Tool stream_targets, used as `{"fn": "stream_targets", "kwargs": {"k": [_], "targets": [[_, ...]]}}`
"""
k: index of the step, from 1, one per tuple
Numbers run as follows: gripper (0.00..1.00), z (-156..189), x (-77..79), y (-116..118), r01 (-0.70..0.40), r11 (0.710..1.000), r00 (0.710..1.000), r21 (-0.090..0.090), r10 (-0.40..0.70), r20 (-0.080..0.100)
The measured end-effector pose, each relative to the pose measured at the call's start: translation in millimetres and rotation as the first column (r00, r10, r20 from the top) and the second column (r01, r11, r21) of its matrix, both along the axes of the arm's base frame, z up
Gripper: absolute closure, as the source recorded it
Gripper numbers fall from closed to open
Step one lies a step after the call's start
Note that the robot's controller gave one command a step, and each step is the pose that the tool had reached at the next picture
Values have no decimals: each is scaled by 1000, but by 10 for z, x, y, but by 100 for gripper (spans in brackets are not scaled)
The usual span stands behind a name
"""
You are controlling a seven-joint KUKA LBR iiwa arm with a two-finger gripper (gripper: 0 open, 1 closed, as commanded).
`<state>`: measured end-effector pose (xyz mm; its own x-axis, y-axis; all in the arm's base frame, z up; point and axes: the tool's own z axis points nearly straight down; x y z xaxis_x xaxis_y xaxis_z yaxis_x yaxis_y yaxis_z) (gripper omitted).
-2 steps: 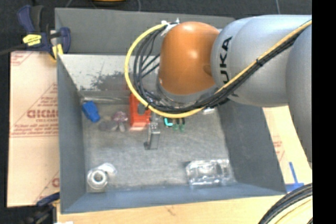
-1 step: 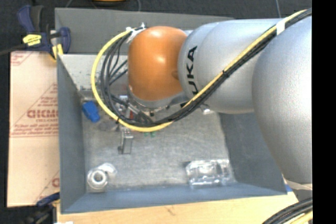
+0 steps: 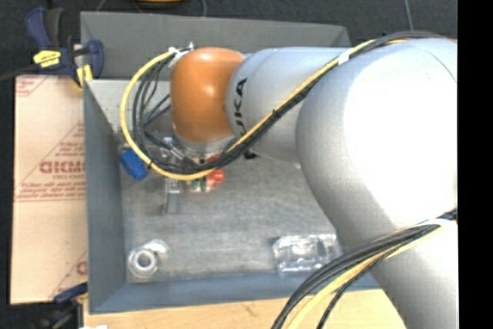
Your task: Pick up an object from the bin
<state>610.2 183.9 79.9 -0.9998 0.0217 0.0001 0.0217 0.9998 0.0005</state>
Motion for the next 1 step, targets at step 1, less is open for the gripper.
{"fn": "stream_targets", "kwargs": {"k": [1], "targets": [[100, 51, 14, 4, 3, 1000, 1000, 2, -3, 5]]}}
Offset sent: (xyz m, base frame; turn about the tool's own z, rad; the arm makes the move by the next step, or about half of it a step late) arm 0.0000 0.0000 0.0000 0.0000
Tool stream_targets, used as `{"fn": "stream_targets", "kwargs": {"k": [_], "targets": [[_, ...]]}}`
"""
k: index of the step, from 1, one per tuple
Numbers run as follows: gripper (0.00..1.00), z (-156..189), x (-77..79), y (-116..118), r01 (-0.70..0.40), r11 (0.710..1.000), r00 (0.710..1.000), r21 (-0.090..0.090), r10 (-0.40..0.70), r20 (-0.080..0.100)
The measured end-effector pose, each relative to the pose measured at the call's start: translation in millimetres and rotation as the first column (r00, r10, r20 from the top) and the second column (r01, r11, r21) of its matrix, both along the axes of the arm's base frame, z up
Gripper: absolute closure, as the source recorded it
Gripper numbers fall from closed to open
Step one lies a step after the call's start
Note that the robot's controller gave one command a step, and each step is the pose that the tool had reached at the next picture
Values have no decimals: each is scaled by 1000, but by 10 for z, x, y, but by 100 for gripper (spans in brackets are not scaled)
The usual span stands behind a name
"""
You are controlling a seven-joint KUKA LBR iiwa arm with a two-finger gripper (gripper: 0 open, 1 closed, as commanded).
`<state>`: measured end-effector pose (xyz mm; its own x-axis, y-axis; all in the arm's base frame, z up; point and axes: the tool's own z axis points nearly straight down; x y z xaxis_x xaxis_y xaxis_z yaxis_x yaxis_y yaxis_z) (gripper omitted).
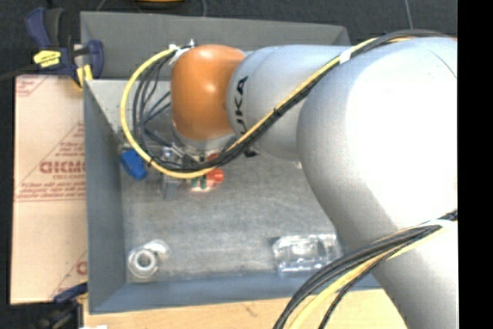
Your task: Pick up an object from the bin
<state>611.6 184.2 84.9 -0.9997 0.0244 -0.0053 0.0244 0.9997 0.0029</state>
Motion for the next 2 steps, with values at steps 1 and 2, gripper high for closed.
{"fn": "stream_targets", "kwargs": {"k": [1, 2], "targets": [[100, 387, -86, 39, -8, 1000, 1000, 1, 8, 4], [100, 1368, -158, 95, -28, 1000, 1000, 0, 28, 6]]}}
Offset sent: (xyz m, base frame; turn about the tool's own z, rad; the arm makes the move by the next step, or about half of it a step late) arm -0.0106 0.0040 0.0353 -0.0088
